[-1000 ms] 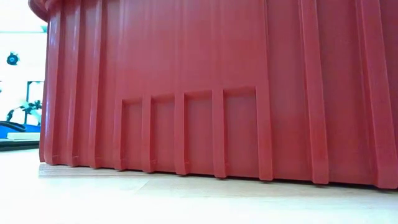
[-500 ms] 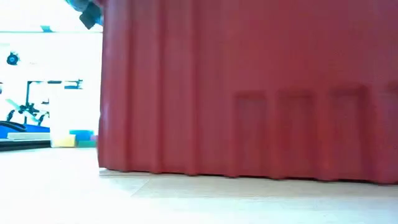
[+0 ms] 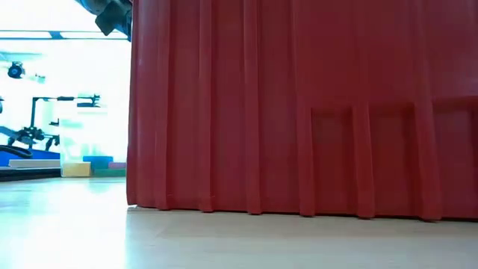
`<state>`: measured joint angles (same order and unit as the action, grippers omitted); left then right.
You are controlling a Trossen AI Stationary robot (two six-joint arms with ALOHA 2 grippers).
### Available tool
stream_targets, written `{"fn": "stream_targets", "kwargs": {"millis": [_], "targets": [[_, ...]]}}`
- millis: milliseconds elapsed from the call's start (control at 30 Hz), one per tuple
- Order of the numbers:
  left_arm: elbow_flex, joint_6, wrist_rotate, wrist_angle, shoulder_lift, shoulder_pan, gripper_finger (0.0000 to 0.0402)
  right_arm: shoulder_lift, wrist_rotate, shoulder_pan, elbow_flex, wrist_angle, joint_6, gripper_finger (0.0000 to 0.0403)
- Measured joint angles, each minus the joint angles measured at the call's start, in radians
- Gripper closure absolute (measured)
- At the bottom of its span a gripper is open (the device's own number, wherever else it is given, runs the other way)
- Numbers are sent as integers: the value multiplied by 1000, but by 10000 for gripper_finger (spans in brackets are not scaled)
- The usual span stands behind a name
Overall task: Sort blocks
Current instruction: Insert the bin divider into the red bin
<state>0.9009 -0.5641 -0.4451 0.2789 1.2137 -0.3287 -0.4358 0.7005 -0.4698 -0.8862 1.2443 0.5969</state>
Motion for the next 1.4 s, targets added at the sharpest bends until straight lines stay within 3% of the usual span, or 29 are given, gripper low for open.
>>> {"fn": "stream_targets", "kwargs": {"millis": [233,500,767,1167,1400], "targets": [[0,2,12,7,0,0,300,0,10,0,0,165,173,403],[0,1,16,7,0,0,306,-5,-90,0,47,144,223,403],[0,-9,-6,7,-1,0,322,-30,-137,-1,102,-66,168,403],[0,-26,-35,-6,-2,7,323,-212,-159,0,104,-301,28,403],[0,-20,-27,-101,12,7,322,-275,-201,0,106,-407,-17,403]]}}
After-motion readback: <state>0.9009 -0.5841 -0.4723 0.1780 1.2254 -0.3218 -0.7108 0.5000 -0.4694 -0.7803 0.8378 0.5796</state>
